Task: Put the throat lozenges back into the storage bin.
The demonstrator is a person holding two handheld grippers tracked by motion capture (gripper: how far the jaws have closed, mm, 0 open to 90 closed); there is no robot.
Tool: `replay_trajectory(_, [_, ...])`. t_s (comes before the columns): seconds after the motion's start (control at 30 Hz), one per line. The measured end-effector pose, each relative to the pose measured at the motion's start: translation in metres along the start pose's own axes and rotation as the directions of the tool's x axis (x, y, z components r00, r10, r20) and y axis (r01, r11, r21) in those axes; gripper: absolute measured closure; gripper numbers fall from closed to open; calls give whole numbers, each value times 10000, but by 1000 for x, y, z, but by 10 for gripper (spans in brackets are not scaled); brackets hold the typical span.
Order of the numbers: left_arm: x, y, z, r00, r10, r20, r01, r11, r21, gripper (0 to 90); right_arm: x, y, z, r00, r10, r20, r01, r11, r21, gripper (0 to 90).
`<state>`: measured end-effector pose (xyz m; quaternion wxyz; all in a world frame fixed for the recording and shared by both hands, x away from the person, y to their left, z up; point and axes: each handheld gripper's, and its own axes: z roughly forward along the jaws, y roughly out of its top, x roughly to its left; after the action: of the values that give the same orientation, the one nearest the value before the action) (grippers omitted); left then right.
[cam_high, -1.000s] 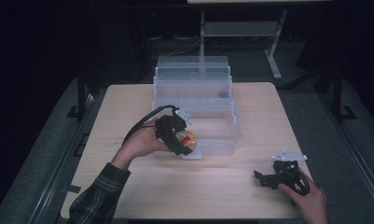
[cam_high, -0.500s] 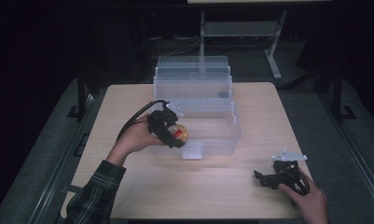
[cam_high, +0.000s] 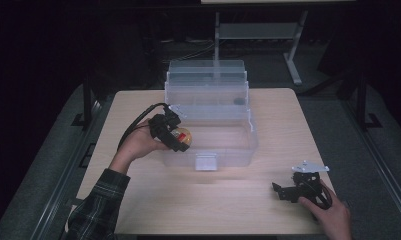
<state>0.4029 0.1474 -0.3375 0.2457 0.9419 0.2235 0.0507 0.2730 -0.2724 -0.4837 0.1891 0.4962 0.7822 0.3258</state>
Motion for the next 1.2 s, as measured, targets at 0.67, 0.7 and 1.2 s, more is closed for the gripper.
replay_trajectory(0.67, [24,-15,3,9979,-535,-357,548,9978,370,194,0,0,0,10000,-2,-1,2,10000,-1,0])
replay_trajectory(0.7, [25,-16,4,9977,-569,-366,584,9975,395,194,0,0,0,10000,-1,-1,1,10000,-1,0])
replay_trajectory(1.2, [27,-18,7,9980,-538,-343,554,9973,476,190,0,0,0,10000,0,-1,0,10000,-1,0])
